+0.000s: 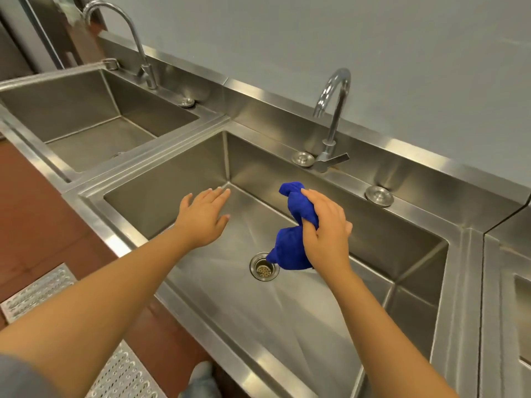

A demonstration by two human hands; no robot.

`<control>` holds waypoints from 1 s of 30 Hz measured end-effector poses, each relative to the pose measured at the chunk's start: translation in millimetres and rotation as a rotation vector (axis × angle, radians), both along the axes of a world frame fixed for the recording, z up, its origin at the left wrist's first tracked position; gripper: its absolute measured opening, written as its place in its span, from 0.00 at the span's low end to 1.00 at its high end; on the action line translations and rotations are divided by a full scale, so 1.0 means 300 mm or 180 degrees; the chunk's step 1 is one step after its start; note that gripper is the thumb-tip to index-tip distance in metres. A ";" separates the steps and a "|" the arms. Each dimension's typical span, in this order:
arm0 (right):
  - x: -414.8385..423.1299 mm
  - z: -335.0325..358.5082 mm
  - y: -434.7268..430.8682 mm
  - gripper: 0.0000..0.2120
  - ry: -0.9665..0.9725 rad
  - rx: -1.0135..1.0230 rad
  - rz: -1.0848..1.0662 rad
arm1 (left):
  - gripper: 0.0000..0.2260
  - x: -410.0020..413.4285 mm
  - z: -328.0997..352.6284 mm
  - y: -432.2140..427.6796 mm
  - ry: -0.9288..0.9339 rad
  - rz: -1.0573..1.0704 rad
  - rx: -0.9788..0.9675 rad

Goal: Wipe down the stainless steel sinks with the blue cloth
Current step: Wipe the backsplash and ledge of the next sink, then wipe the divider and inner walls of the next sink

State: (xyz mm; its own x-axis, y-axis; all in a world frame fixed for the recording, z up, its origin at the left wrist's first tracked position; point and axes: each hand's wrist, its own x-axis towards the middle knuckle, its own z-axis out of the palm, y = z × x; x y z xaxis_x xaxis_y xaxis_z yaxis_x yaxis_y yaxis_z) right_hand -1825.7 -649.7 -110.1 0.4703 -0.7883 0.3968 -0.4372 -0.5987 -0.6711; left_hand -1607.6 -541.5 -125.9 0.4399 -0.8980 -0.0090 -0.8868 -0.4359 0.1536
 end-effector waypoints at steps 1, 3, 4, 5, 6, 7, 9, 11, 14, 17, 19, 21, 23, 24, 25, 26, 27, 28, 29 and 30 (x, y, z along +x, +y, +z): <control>0.028 0.000 0.003 0.21 -0.0005 0.0000 -0.0013 | 0.26 0.037 -0.005 0.003 0.0013 -0.0015 0.0018; 0.097 -0.001 0.006 0.21 -0.0014 0.0003 -0.0100 | 0.26 0.122 -0.014 0.006 0.0034 -0.0067 0.0068; 0.137 -0.003 0.009 0.22 -0.0014 0.0022 -0.0170 | 0.26 0.169 -0.015 0.007 0.0056 -0.0104 0.0098; 0.180 -0.004 0.014 0.22 -0.0007 0.0049 -0.0235 | 0.26 0.217 -0.017 0.007 0.0080 -0.0146 0.0123; 0.227 -0.007 0.018 0.21 0.0001 0.0074 -0.0264 | 0.26 0.266 -0.021 0.007 0.0091 -0.0179 0.0130; 0.276 -0.011 0.024 0.21 0.0020 0.0094 -0.0265 | 0.26 0.314 -0.026 0.006 0.0090 -0.0202 0.0131; 0.376 -0.021 0.035 0.22 0.0045 0.0140 -0.0292 | 0.26 0.411 -0.035 0.003 0.0093 -0.0237 0.0174; 0.462 -0.027 0.054 0.23 -0.0001 0.0169 -0.0374 | 0.26 0.498 -0.046 0.000 0.0136 -0.0245 0.0264; 0.534 -0.039 0.097 0.23 -0.0206 0.0236 -0.0432 | 0.26 0.599 -0.053 -0.005 0.0142 -0.0297 0.0391; 0.564 -0.053 0.112 0.23 -0.0222 0.0242 -0.0325 | 0.26 0.669 -0.053 -0.019 0.0094 -0.0300 0.0431; 0.577 -0.055 0.104 0.22 -0.0187 0.0243 -0.0303 | 0.26 0.695 -0.058 -0.026 0.0076 -0.0303 0.0432; 0.595 -0.057 0.102 0.21 -0.0214 0.0251 -0.0307 | 0.26 0.715 -0.064 -0.028 0.0048 -0.0305 0.0402; 0.613 -0.053 0.105 0.20 -0.0253 0.0274 -0.0267 | 0.26 0.734 -0.068 -0.022 0.0032 -0.0287 0.0371; 0.620 -0.050 0.106 0.20 -0.0268 0.0288 -0.0241 | 0.26 0.741 -0.066 -0.018 0.0034 -0.0274 0.0379; 0.626 -0.047 0.107 0.21 -0.0286 0.0300 -0.0215 | 0.26 0.746 -0.062 -0.012 0.0036 -0.0262 0.0390; 0.633 -0.047 0.107 0.21 -0.0304 0.0308 -0.0196 | 0.26 0.751 -0.057 -0.007 0.0028 -0.0251 0.0394; 0.640 -0.047 0.110 0.21 -0.0312 0.0323 -0.0184 | 0.27 0.755 -0.051 -0.001 0.0014 -0.0240 0.0384; 0.646 -0.048 0.113 0.21 -0.0323 0.0339 -0.0168 | 0.27 0.760 -0.045 0.003 0.0007 -0.0230 0.0371; 0.652 -0.049 0.116 0.21 -0.0348 0.0345 -0.0132 | 0.27 0.765 -0.040 0.007 0.0013 -0.0221 0.0360; 0.657 -0.050 0.119 0.20 -0.0385 0.0336 -0.0078 | 0.27 0.770 -0.037 0.011 0.0023 -0.0208 0.0357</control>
State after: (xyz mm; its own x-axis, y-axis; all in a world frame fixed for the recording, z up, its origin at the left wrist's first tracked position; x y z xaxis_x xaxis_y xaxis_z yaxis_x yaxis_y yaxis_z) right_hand -1628.5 -614.1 -125.1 0.4041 -0.8393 0.3638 -0.3631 -0.5122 -0.7784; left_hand -1376.6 -538.3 -137.2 0.3802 -0.9179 -0.1139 -0.9129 -0.3922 0.1135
